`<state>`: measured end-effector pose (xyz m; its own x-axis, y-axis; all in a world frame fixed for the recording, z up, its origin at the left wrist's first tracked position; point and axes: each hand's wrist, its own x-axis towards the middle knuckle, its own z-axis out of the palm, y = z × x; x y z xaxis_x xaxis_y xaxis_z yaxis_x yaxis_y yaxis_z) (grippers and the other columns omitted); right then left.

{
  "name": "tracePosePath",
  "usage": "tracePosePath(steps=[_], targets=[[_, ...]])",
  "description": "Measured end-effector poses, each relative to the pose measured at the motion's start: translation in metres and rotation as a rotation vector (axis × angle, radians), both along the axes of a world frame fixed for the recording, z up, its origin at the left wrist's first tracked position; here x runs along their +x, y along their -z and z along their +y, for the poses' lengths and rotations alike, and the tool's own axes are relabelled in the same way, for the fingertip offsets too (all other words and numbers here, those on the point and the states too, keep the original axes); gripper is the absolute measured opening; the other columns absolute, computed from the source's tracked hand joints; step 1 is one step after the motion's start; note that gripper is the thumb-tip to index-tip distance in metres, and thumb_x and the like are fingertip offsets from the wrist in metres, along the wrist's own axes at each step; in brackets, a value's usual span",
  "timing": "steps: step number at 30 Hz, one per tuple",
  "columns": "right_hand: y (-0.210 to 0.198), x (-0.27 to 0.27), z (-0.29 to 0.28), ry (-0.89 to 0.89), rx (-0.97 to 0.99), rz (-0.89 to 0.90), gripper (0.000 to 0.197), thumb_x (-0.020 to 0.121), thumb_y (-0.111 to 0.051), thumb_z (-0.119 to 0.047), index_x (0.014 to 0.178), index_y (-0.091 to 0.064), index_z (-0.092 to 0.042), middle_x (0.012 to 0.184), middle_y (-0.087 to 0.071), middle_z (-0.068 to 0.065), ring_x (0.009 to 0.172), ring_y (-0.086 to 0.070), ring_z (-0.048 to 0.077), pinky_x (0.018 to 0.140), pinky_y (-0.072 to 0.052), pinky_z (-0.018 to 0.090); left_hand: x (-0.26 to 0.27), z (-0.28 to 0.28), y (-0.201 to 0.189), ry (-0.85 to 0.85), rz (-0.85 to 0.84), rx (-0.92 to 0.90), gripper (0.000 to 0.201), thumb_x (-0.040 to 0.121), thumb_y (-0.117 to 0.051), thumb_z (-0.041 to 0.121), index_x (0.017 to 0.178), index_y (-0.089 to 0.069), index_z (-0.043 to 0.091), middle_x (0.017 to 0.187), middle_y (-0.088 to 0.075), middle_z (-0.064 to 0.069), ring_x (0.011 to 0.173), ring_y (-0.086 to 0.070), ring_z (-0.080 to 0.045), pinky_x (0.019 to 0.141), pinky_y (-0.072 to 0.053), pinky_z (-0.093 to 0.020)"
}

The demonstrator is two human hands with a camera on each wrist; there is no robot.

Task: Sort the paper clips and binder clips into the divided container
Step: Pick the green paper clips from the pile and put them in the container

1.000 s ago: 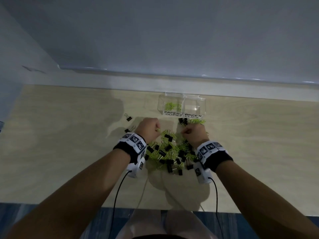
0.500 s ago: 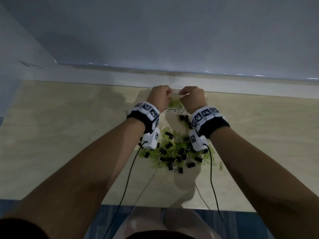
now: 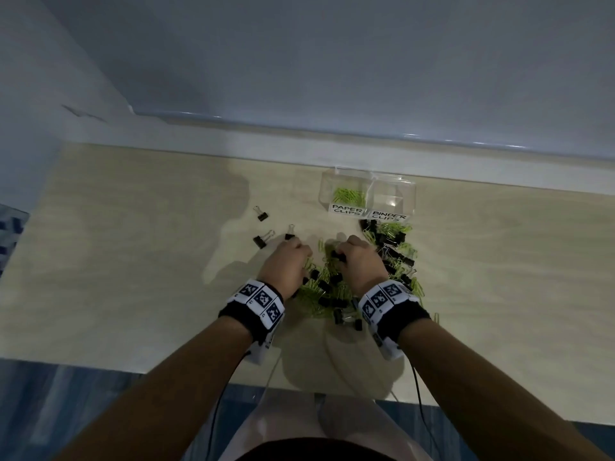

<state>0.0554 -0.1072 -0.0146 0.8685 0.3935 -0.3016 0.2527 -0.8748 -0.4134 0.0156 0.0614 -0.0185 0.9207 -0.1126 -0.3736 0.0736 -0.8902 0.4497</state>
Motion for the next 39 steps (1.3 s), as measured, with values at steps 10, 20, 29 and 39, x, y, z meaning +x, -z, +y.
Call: tracePosePath(steps=[10, 20, 29, 39], targets=[[-0.011, 0.004, -0.009, 0.317, 0.405, 0.133, 0.02, 0.074, -0.071, -0.002, 0.082, -0.058, -0.015, 0.086, -0.06, -0.002, 0.076, -0.058, 0.009, 0.061, -0.047, 0.009, -0.013, 0.018, -0.001, -0.204, -0.097, -0.115, 0.023, 0.082, -0.06, 0.006, 0.104, -0.06, 0.013, 0.104, -0.06, -0.007, 0.095, -0.058, -0.023, 0.084, -0.051, -0.035], [-0.006, 0.042, -0.011, 0.219, 0.161, -0.148, 0.021, 0.08, -0.057, -0.002, 0.099, -0.065, -0.009, 0.105, -0.058, 0.008, 0.086, -0.06, 0.024, 0.077, -0.053, 0.033, -0.011, 0.073, -0.011, -0.301, -0.273, -0.089, 0.026, 0.079, -0.06, 0.005, 0.105, -0.062, 0.011, 0.1, -0.058, -0.007, 0.095, -0.052, -0.023, 0.082, -0.049, -0.036], [0.001, 0.015, 0.002, -0.18, -0.144, -0.095, 0.036, 0.08, -0.058, 0.001, 0.103, -0.068, -0.025, 0.102, -0.052, 0.004, 0.104, -0.048, 0.028, 0.095, -0.042, 0.052, -0.026, 0.01, 0.004, -0.137, -0.018, -0.015, 0.026, 0.086, -0.06, 0.029, 0.099, -0.058, 0.007, 0.102, -0.057, -0.011, 0.091, -0.055, -0.027, 0.075, -0.047, -0.036], [-0.001, 0.015, -0.011, -0.126, -0.091, -0.135, 0.024, 0.087, -0.055, -0.021, 0.11, -0.054, -0.014, 0.113, -0.051, 0.008, 0.107, -0.049, 0.029, 0.093, -0.044, 0.049, -0.031, 0.015, 0.003, -0.286, -0.145, -0.196, 0.027, 0.076, -0.063, 0.017, 0.1, -0.053, 0.015, 0.101, -0.055, -0.004, 0.089, -0.053, -0.019, 0.072, -0.047, -0.031]])
